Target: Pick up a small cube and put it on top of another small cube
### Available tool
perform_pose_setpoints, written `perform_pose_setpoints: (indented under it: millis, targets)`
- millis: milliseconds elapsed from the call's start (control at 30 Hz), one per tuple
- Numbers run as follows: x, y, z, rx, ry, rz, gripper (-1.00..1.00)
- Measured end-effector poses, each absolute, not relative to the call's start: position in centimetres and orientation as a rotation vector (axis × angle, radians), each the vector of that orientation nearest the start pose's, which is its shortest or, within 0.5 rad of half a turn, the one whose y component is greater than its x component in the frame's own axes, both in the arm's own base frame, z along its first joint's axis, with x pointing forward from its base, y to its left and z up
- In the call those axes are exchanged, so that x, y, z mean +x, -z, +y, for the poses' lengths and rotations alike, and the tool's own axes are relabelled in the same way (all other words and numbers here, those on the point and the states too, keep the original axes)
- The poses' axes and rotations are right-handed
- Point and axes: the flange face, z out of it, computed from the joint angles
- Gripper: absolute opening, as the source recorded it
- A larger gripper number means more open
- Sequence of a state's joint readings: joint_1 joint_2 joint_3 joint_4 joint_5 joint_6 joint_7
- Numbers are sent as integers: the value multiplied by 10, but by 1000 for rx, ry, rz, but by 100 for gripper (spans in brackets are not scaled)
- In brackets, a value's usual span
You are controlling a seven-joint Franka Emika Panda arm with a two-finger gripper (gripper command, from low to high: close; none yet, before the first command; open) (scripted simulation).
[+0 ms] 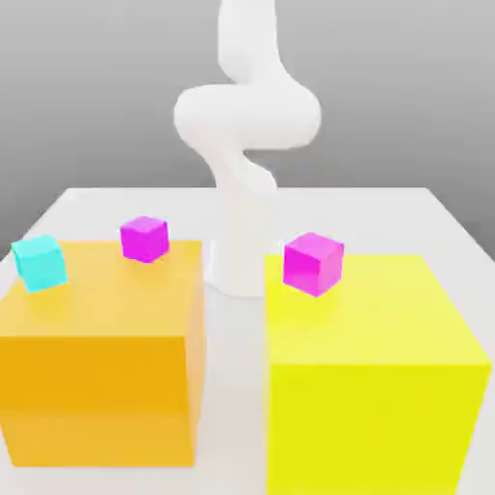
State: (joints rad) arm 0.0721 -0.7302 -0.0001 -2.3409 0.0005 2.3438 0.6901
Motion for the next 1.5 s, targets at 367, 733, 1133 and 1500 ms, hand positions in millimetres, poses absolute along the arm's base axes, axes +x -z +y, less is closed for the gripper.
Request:
perform_pose_setpoints:
  millis: [367, 733, 1133, 1500]
  targets:
    - [411, -472, 170, -2934, 624, -276, 0]
    - [320, -281, 273, -2738, 220, -1460, 0]
    - [248, -138, 289, -2429, 0, -1991, -100]
    - [248, -169, 290, -2430, -3, -1992, -100]
